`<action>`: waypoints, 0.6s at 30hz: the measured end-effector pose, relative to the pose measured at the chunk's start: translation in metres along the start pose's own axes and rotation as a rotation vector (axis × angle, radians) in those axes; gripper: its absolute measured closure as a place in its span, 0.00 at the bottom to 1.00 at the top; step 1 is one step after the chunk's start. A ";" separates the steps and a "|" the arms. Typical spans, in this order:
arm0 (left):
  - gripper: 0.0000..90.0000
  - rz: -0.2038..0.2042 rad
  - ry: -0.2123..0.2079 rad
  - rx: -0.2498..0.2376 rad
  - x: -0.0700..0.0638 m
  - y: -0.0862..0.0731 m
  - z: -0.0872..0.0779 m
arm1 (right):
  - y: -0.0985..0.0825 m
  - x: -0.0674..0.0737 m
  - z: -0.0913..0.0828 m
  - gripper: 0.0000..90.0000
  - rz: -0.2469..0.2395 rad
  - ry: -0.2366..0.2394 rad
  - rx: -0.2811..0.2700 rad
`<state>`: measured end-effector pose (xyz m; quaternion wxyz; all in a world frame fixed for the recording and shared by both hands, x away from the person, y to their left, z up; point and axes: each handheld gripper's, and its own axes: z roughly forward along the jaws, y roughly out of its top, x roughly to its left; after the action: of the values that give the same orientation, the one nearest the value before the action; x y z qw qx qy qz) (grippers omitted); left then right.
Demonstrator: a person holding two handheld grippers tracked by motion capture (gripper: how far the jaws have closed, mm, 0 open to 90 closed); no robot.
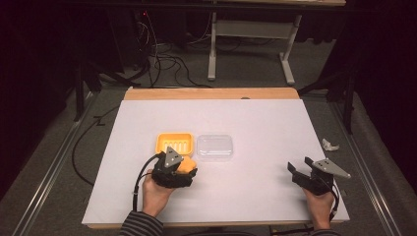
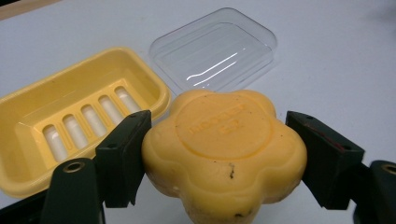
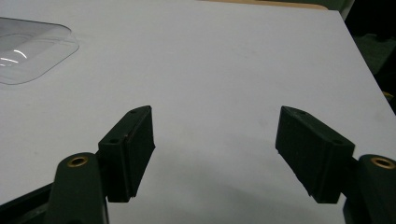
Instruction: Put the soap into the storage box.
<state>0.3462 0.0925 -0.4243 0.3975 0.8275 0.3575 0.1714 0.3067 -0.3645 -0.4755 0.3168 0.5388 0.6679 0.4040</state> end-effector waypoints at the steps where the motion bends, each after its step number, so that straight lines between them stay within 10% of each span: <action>1: 0.29 0.000 0.004 0.001 0.001 0.001 0.000 | 0.000 0.000 0.000 0.32 0.000 0.000 -0.001; 18: 0.29 -0.038 0.013 -0.014 0.018 0.012 -0.006 | 0.000 0.000 0.000 0.32 0.000 0.001 0.000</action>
<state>0.3604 0.1038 -0.4115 0.4041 0.8168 0.3743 0.1716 0.3068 -0.3644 -0.4755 0.3164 0.5385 0.6683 0.4041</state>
